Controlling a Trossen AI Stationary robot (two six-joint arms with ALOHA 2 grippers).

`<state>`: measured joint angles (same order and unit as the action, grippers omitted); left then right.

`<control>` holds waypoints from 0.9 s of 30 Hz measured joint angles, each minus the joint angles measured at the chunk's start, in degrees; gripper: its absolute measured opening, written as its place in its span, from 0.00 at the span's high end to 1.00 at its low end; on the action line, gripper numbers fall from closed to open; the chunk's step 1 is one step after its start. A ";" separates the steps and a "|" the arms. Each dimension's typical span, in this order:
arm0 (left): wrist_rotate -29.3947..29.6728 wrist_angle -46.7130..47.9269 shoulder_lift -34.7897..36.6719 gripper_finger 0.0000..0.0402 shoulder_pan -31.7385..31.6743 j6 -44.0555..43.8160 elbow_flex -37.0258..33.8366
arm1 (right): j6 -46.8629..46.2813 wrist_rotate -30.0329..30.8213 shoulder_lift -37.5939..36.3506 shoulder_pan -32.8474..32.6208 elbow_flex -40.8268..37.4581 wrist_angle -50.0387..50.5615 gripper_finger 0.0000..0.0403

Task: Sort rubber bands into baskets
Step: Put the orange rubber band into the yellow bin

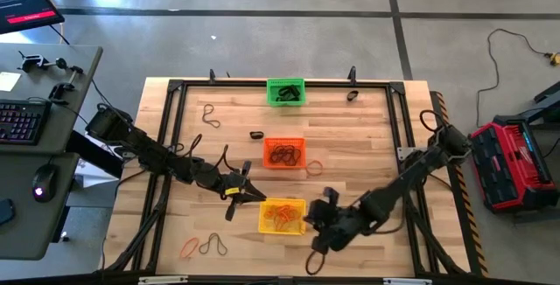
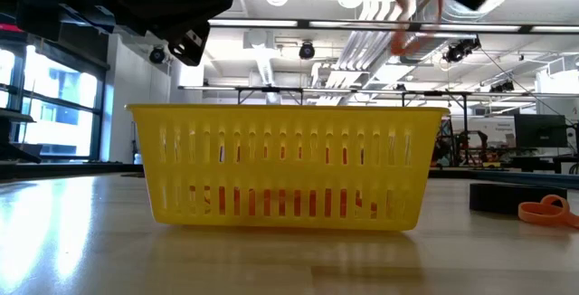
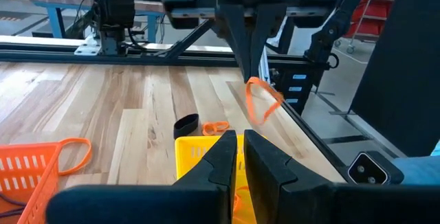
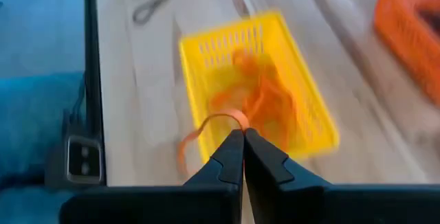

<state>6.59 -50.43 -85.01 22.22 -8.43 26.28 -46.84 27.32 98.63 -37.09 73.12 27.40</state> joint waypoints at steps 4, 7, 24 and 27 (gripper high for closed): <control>0.02 0.02 -0.02 0.95 0.00 0.02 0.00 | 7.26 -0.35 1.29 2.99 0.02 -5.05 1.00; 0.02 0.01 -0.02 0.95 0.00 0.02 0.00 | 11.14 -2.25 3.50 4.89 0.02 -7.99 1.00; 0.06 0.09 -0.02 0.95 0.00 1.05 0.00 | 15.43 -6.46 10.49 9.47 0.02 -10.94 1.00; 0.07 0.07 -0.02 0.95 0.00 1.05 0.00 | 17.33 -6.48 10.79 9.47 0.02 -10.93 1.00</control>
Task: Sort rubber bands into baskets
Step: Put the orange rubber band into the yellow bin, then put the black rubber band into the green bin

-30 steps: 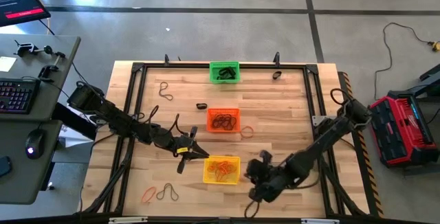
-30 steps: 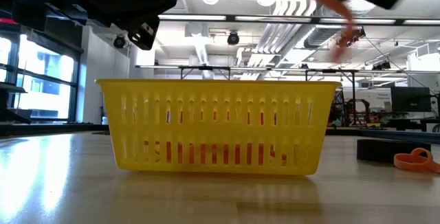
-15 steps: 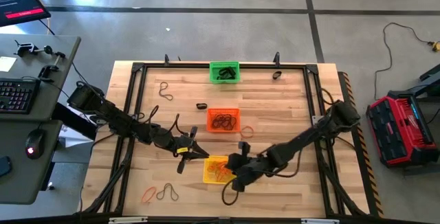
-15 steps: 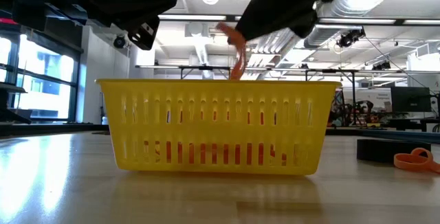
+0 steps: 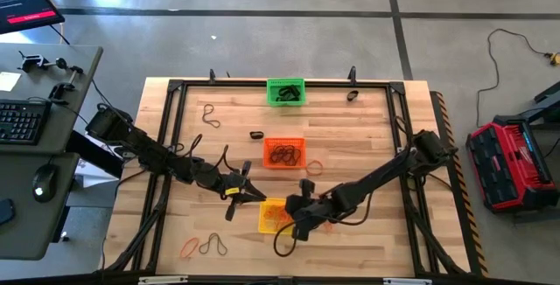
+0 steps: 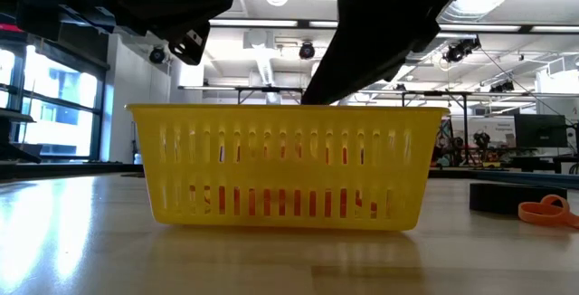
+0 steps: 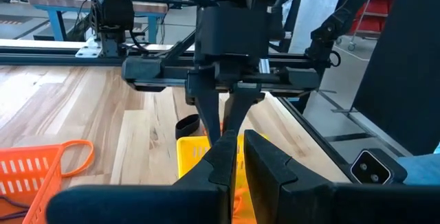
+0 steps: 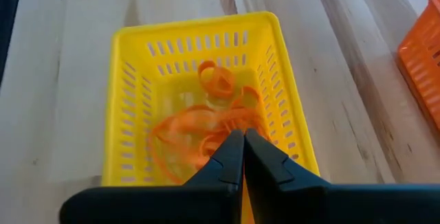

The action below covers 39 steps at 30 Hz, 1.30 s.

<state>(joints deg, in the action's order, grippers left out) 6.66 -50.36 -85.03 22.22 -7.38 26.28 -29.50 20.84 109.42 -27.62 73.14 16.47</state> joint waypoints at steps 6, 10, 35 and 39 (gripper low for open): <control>1.89 -0.05 0.00 0.95 0.00 -0.08 0.00 | 6.01 3.83 -0.05 0.26 0.00 -1.64 0.89; 2.09 -0.04 0.00 0.95 -0.05 -0.89 0.02 | 7.24 4.96 -0.11 1.65 -0.02 -1.71 0.77; -8.98 31.04 17.28 0.95 -21.65 2.72 0.11 | 25.51 -6.69 -5.09 16.07 -8.19 -21.58 1.00; -10.07 34.04 17.26 0.95 -25.95 3.39 0.10 | 25.51 -7.09 -8.24 17.75 -13.37 -26.79 1.00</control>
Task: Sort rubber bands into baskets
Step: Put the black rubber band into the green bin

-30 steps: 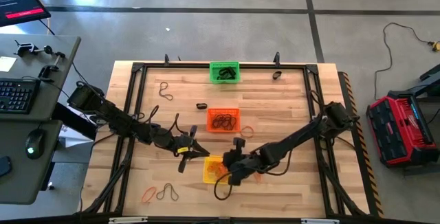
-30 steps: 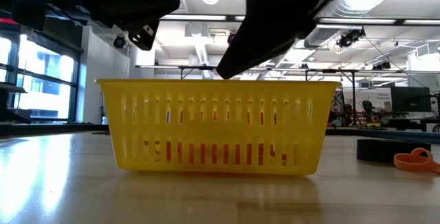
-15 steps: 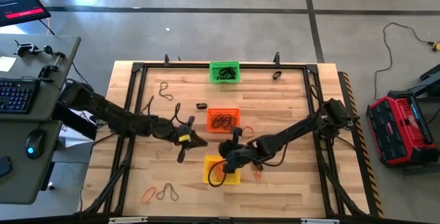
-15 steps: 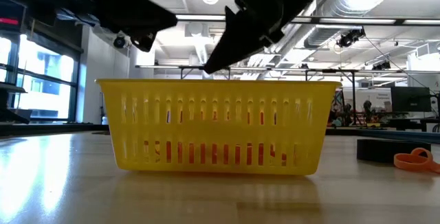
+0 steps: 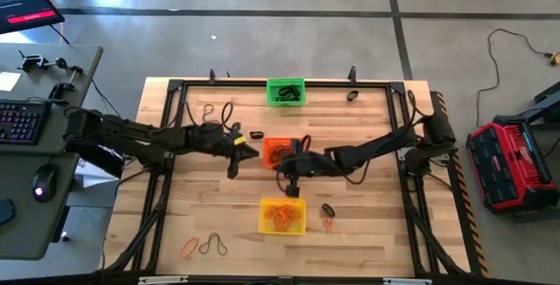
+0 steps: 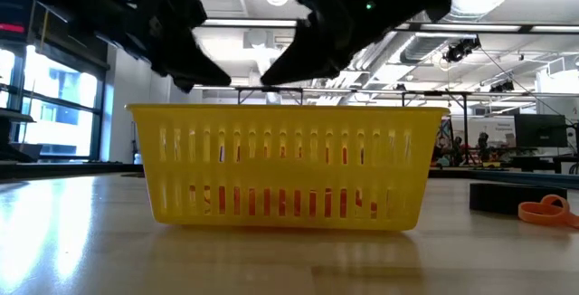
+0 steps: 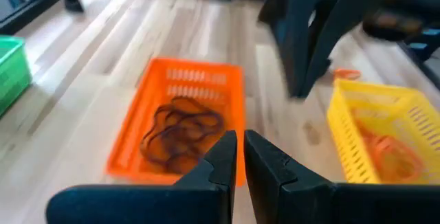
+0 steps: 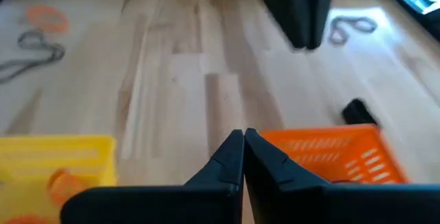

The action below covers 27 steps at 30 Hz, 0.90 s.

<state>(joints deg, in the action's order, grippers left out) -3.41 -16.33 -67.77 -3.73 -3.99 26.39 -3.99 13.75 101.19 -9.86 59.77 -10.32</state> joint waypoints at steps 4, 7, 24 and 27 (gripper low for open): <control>-3.04 3.26 -0.04 0.95 -4.37 0.53 -0.01 | 1.33 -0.26 -6.55 -0.32 -5.14 -3.89 1.00; -4.65 4.98 -0.15 0.95 -7.97 2.46 -0.01 | 1.40 1.58 -12.32 0.04 -9.67 -4.72 1.00; -0.64 11.85 -0.41 0.83 -17.93 12.18 -0.03 | -3.68 4.70 -22.75 7.17 -25.91 -14.36 1.00; -0.77 11.92 -0.87 0.78 -18.11 12.66 -0.04 | -4.02 4.73 -22.75 7.27 -26.16 -14.95 1.00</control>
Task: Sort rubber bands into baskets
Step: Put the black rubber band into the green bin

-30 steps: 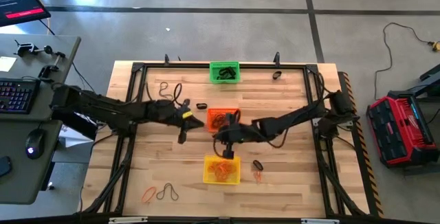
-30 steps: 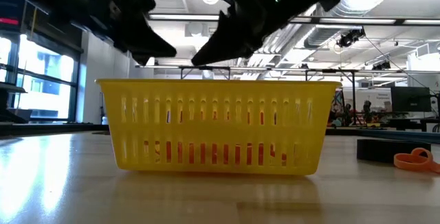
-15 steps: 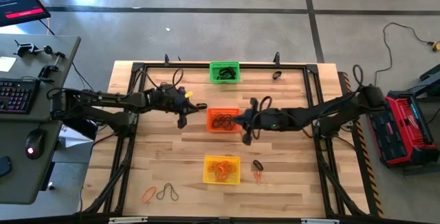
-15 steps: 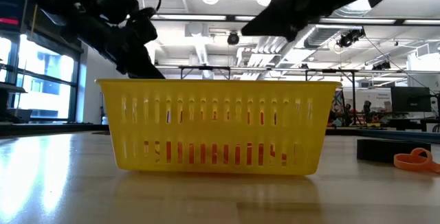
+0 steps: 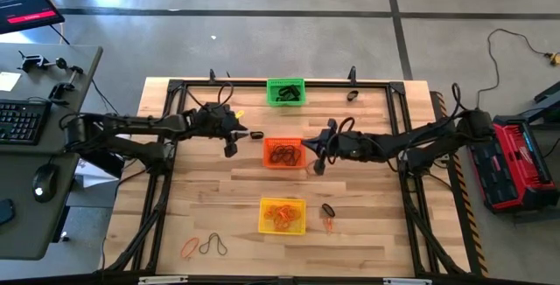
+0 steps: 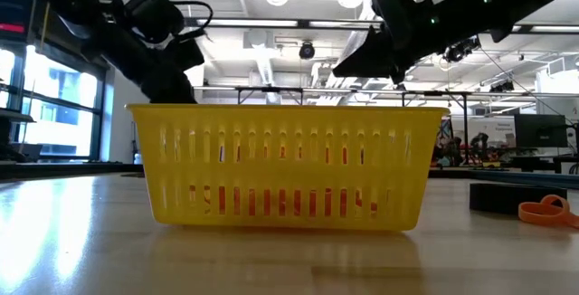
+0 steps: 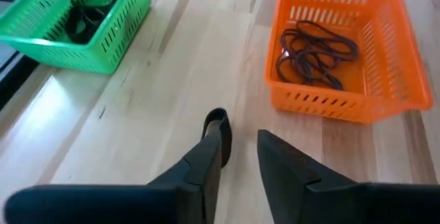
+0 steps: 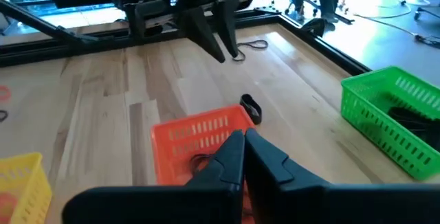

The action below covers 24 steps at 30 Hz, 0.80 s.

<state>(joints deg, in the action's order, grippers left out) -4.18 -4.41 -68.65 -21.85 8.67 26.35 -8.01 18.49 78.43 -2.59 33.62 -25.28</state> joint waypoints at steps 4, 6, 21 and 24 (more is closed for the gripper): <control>0.25 -0.25 -2.24 0.72 0.00 0.17 0.00 | 0.50 -1.43 0.00 -0.55 -0.01 -2.41 1.00; 0.70 -0.51 -3.90 0.70 -0.02 0.42 -0.01 | 1.03 -2.83 0.00 -0.61 -0.01 -3.39 1.00; 1.74 -5.46 -15.50 0.57 -2.53 1.31 3.42 | 2.96 -4.07 0.02 -1.31 -0.01 -4.76 1.00; 1.62 -5.30 -18.01 0.57 -2.95 2.12 4.17 | 3.54 -4.11 0.02 -1.31 -0.01 -4.62 1.00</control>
<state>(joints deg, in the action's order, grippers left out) -2.56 -9.72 -86.66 -24.79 10.79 30.52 -4.47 14.37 78.46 -3.90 33.61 -29.90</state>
